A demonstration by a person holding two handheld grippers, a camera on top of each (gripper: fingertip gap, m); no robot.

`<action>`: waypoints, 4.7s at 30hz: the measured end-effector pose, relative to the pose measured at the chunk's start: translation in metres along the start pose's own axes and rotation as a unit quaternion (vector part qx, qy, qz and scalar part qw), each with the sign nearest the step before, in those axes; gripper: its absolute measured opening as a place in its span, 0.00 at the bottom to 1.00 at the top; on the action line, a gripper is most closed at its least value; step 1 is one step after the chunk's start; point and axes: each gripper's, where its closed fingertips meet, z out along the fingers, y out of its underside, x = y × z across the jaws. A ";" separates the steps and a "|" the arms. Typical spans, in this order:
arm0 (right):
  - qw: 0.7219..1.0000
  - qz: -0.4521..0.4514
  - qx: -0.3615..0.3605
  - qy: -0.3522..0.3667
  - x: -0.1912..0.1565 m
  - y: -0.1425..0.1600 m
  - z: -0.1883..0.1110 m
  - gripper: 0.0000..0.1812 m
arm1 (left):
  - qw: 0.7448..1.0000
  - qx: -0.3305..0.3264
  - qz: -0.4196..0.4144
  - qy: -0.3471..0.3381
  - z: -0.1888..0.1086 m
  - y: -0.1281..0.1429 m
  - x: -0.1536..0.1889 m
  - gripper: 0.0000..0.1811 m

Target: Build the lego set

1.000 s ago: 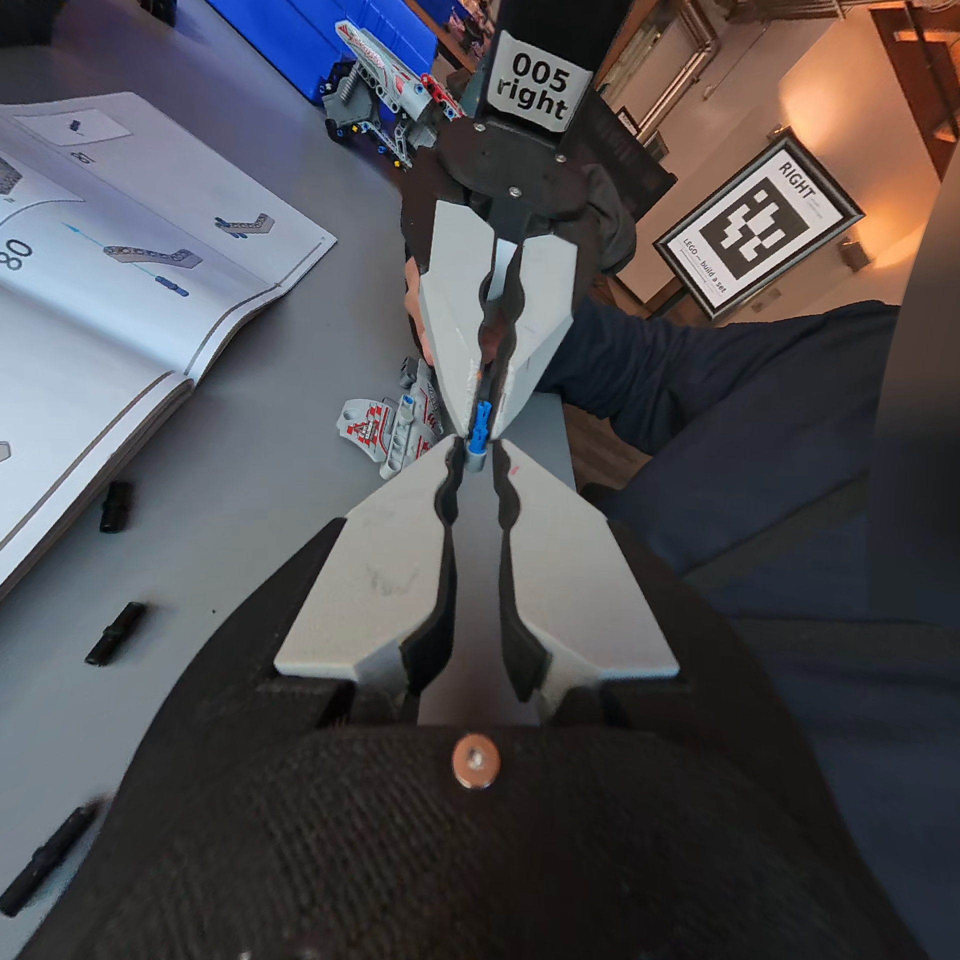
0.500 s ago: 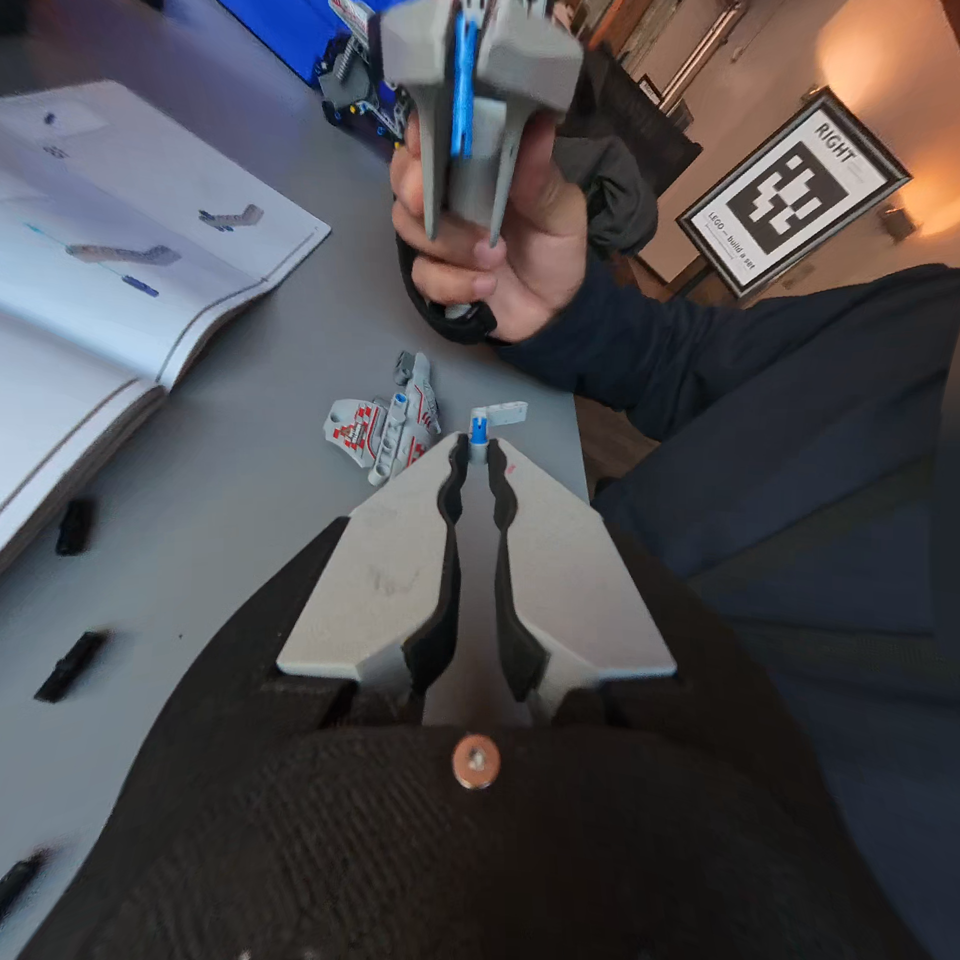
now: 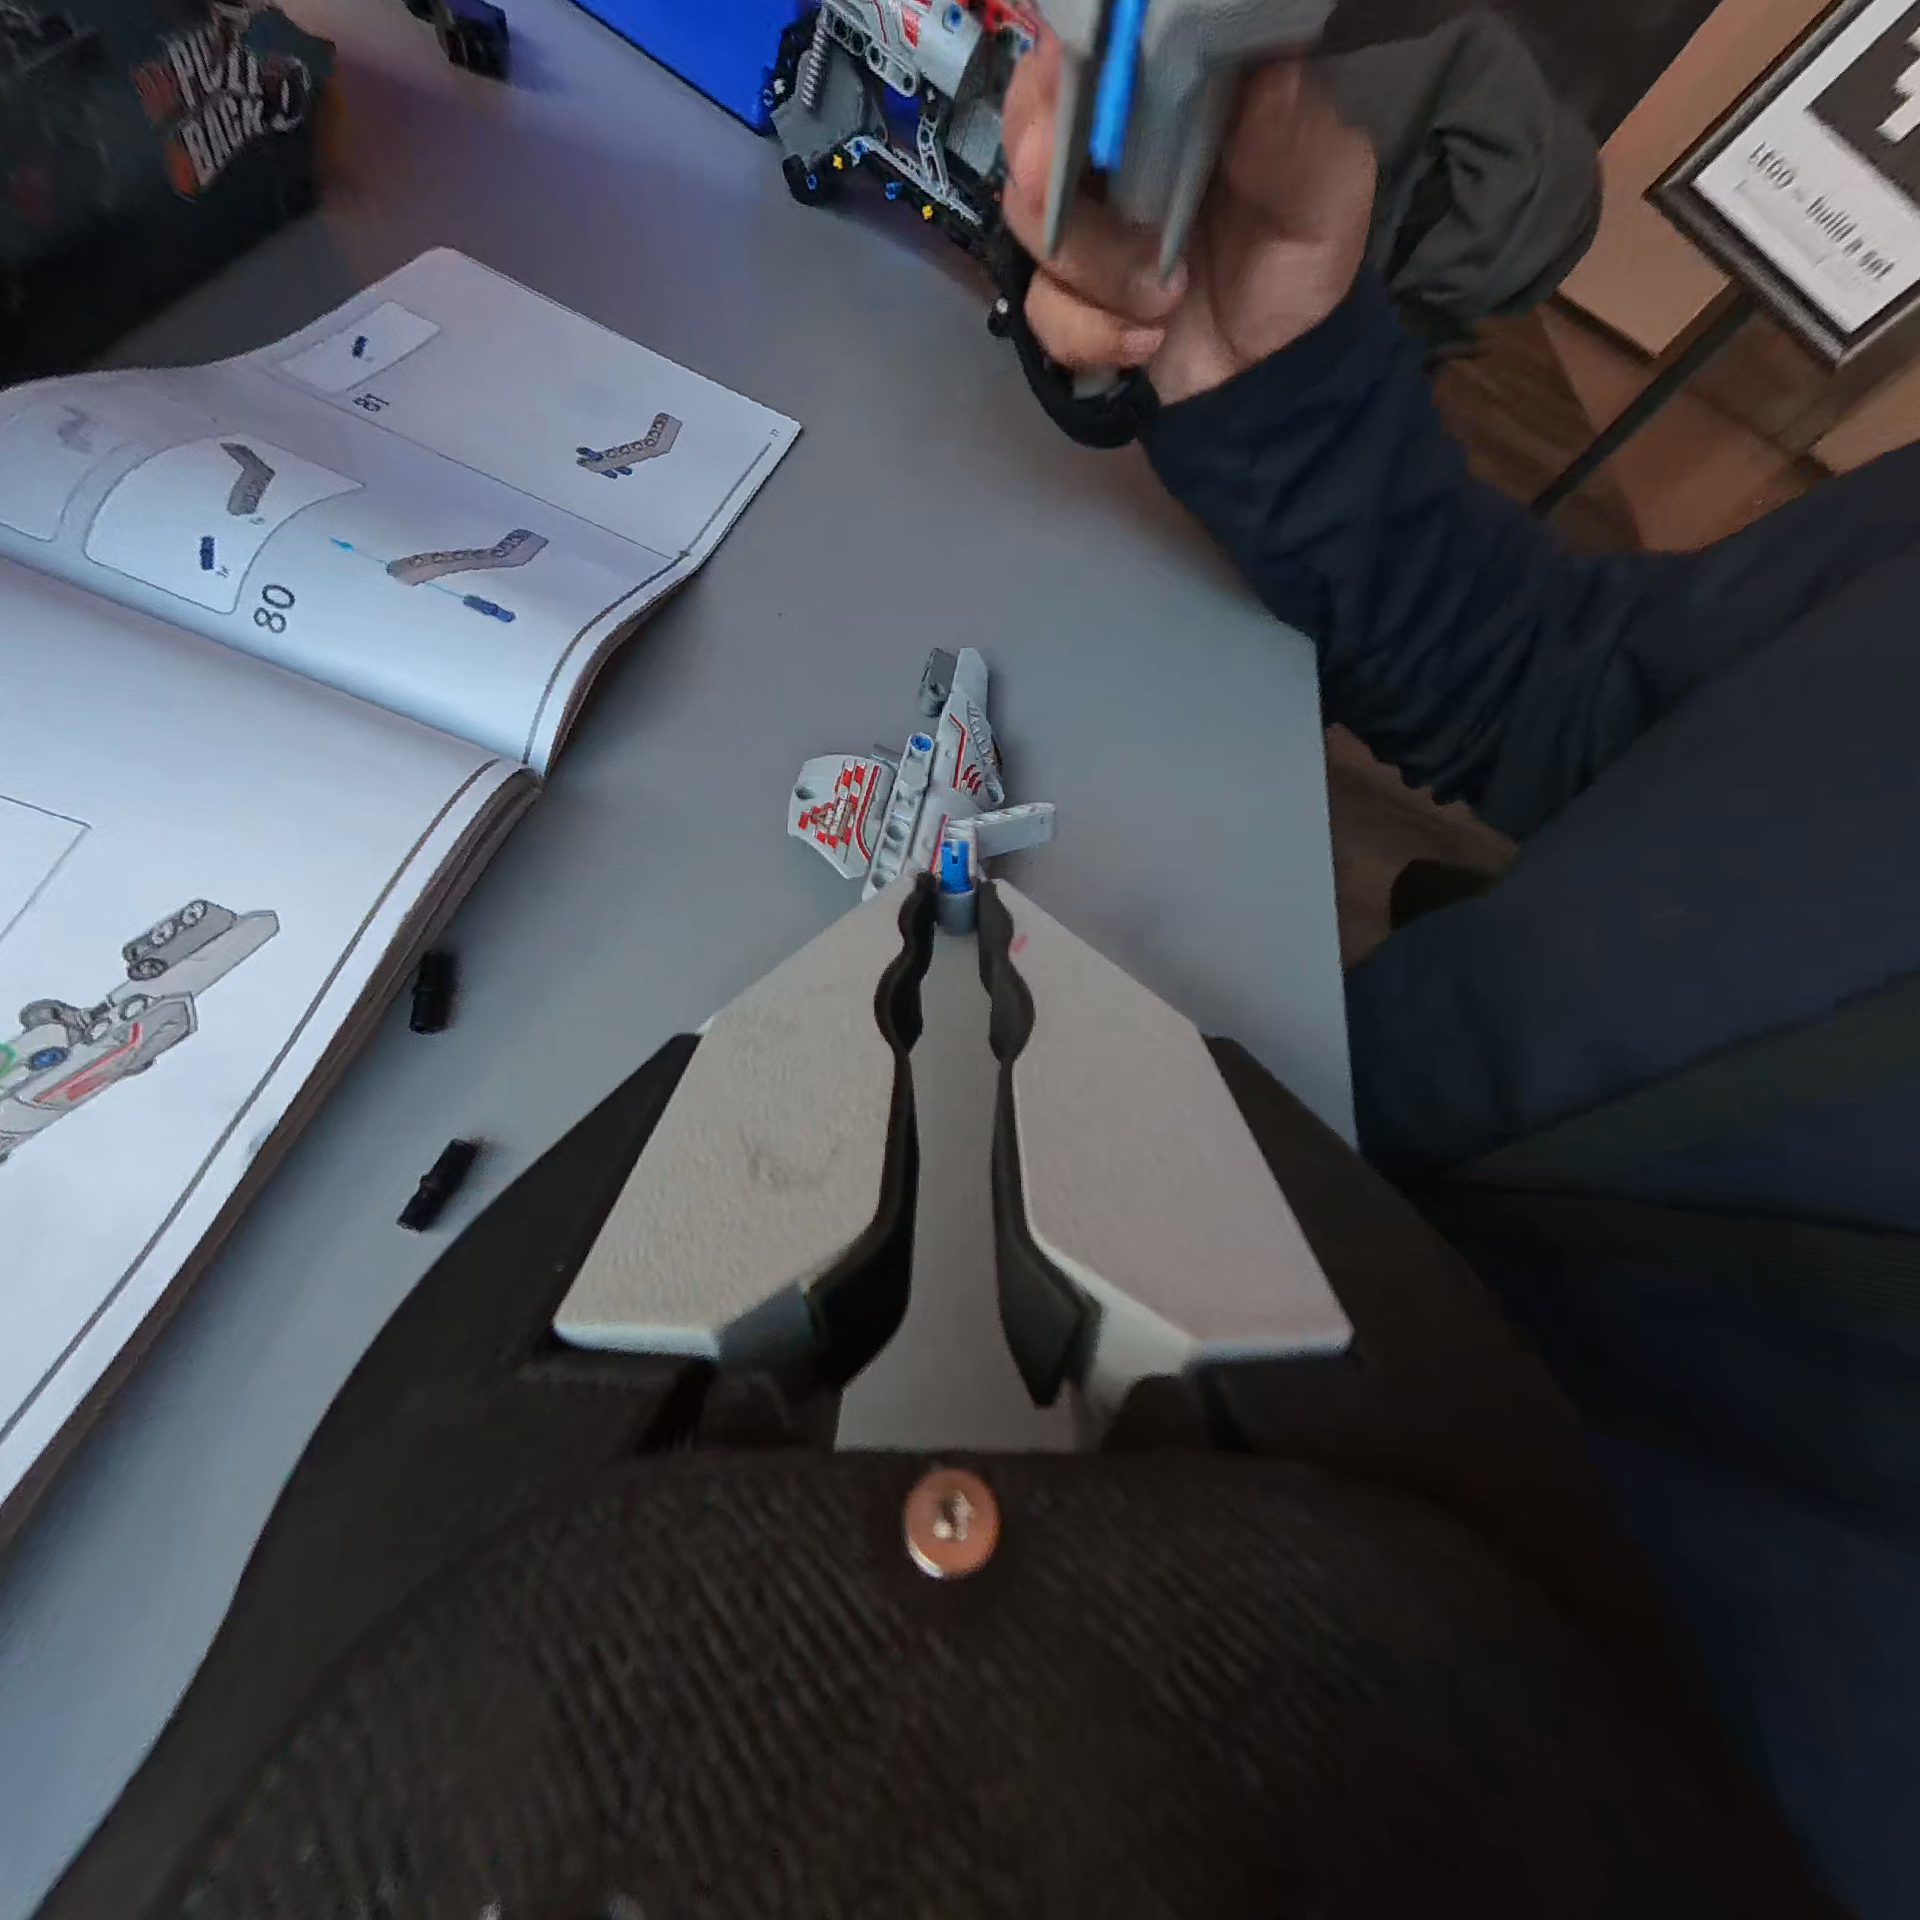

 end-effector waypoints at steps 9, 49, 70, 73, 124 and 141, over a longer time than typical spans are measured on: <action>0.979 -0.048 -0.200 0.003 -0.036 0.098 0.052 0.01 | 0.996 -0.009 -0.081 0.025 -0.016 0.015 -0.012 0.03; 0.906 -0.271 -0.274 0.174 -0.027 0.111 0.100 0.12 | 0.959 0.090 -0.229 0.139 -0.021 -0.001 -0.002 0.03; 0.945 -0.186 -0.207 0.172 -0.018 0.094 0.086 0.02 | 0.968 0.094 -0.192 0.129 -0.020 -0.005 0.002 0.04; 0.957 -0.149 -0.192 0.160 -0.017 0.090 0.082 0.03 | 0.972 0.107 -0.168 0.122 -0.027 -0.010 0.003 0.07; 0.962 0.132 -0.174 -0.166 -0.013 0.051 0.071 0.02 | 0.975 0.049 0.200 -0.081 -0.028 -0.017 -0.007 0.08; 0.917 -0.370 -0.150 -0.005 -0.038 0.061 0.074 0.02 | 0.970 0.064 -0.113 0.207 -0.020 -0.013 0.017 0.14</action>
